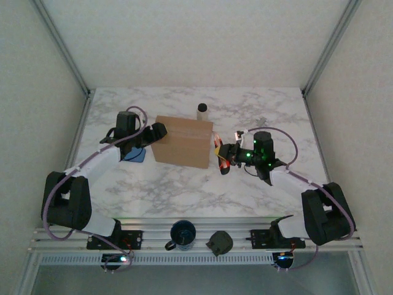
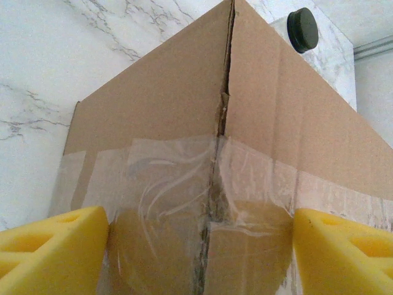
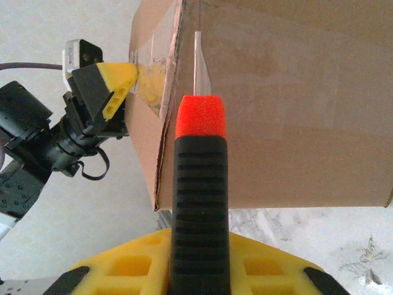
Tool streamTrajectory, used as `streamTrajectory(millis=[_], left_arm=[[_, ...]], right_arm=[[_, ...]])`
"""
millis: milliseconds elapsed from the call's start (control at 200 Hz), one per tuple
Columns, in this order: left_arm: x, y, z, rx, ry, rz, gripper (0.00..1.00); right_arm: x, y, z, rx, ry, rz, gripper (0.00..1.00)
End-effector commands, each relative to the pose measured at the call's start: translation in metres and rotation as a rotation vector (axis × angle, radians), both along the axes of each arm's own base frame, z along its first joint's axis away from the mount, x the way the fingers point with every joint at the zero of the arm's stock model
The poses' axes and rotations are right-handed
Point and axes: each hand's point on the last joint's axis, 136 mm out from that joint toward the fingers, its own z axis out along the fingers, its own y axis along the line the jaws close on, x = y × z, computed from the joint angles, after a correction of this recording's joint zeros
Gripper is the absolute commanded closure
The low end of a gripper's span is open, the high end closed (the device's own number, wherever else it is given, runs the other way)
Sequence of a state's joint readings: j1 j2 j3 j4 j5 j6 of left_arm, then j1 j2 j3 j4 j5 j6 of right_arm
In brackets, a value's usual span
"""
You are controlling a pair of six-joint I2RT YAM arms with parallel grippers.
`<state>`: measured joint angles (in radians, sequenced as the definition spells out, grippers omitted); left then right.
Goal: Unpack the express box
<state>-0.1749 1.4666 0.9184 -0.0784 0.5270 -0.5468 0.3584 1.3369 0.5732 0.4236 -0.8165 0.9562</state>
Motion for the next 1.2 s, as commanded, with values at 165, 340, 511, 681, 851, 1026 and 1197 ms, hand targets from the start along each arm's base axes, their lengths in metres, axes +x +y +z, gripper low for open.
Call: streamTrajectory(millis=[165,340,511,681,851,1026,1197], left_arm=[[-0.04,0.003,-0.053,0.04,0.221,-0.016,0.24],[-0.04,0.003,-0.053,0.039,0.222,-0.017,0.24],[-0.04,0.003,-0.053,0.038,0.222,-0.017,0.24],[-0.039,0.002,-0.052,0.038,0.219,-0.017,0.24],[-0.04,0.002,-0.053,0.038,0.22,-0.017,0.24],[-0.039,0.002,-0.052,0.038,0.218,-0.017,0.24],[-0.039,0.003,-0.052,0.037,0.218,-0.015,0.24]], right_arm=[[0.001,0.009,0.021,0.038,-0.058,0.043,1.0],[0.002,0.009,0.026,0.038,-0.069,0.04,1.0],[0.002,0.01,0.026,0.035,-0.068,0.04,1.0],[0.002,0.01,0.021,0.029,-0.055,0.041,1.0],[0.001,0.011,0.014,0.022,-0.03,0.041,1.0],[-0.001,0.014,0.01,0.018,-0.015,0.052,1.0],[-0.007,0.019,0.004,0.01,0.004,0.066,1.0]])
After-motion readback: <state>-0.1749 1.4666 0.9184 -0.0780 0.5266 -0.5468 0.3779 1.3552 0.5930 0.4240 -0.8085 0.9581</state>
